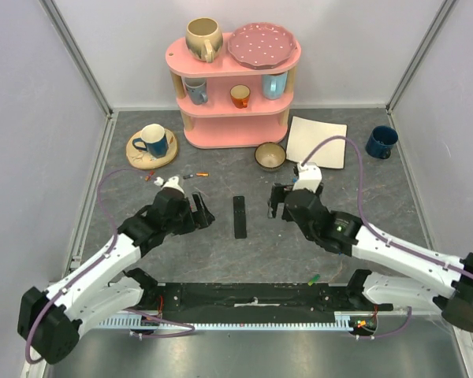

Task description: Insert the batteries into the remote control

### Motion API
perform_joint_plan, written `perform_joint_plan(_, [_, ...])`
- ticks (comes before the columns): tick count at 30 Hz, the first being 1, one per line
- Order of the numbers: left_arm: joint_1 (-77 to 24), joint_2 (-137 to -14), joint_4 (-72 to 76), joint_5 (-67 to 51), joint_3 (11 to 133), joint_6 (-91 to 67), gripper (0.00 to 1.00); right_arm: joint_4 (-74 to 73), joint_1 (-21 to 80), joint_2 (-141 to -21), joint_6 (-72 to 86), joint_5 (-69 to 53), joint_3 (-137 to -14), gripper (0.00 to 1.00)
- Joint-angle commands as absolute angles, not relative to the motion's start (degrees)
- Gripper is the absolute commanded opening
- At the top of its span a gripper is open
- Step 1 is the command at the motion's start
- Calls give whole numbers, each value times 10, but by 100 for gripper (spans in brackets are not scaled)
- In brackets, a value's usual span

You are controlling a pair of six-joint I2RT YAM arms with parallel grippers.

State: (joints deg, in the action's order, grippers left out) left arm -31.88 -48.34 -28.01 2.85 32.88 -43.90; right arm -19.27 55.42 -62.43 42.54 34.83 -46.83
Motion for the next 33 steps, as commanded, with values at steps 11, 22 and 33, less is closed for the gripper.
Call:
perform_joint_plan(11, [-416,-659,-184,127,439,-407,99,-135,548,-427,426,394,-280,98])
perform_joint_plan(22, [-424,-775,-164,83,480,-403,99,-164,548,-443,398,360,-282,98])
perform_joint_plan(33, [-464,-934,-238,179,596,-408,92,-170,548,-469,417,338,-289,98])
